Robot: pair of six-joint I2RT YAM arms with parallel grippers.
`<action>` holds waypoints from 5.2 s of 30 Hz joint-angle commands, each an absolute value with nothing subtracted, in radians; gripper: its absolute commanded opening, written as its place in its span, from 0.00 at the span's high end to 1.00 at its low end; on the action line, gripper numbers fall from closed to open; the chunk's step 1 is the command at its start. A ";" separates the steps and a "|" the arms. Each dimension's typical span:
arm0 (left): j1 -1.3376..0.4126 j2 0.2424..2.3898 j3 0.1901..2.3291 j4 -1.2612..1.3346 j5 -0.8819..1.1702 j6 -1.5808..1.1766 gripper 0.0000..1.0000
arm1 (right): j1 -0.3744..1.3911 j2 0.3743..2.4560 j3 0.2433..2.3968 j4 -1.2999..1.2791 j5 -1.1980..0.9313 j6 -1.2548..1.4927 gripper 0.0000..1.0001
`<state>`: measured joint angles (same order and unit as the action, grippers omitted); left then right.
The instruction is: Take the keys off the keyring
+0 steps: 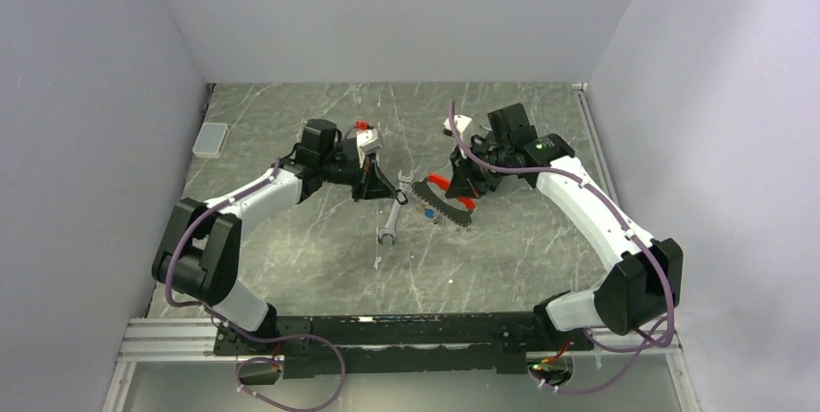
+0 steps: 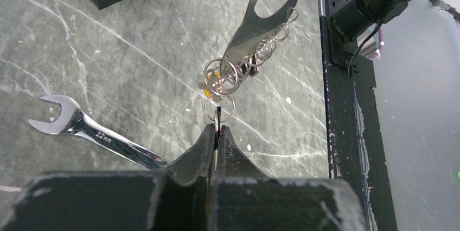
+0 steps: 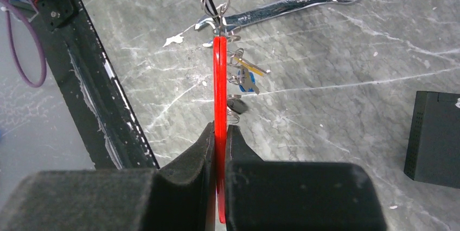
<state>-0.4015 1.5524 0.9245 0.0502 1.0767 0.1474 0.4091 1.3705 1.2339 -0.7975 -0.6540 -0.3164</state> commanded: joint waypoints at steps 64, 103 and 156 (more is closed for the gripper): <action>-0.502 1.592 0.845 0.401 1.148 0.203 0.58 | 0.402 1.291 1.296 -0.819 -0.847 -0.382 1.00; -0.485 1.507 1.170 -0.402 0.885 0.405 1.00 | 0.312 1.248 1.130 -0.701 -0.896 -0.389 1.00; -0.658 1.609 1.464 -0.796 0.765 0.296 1.00 | 0.285 1.147 0.989 -0.402 -0.931 -0.295 0.20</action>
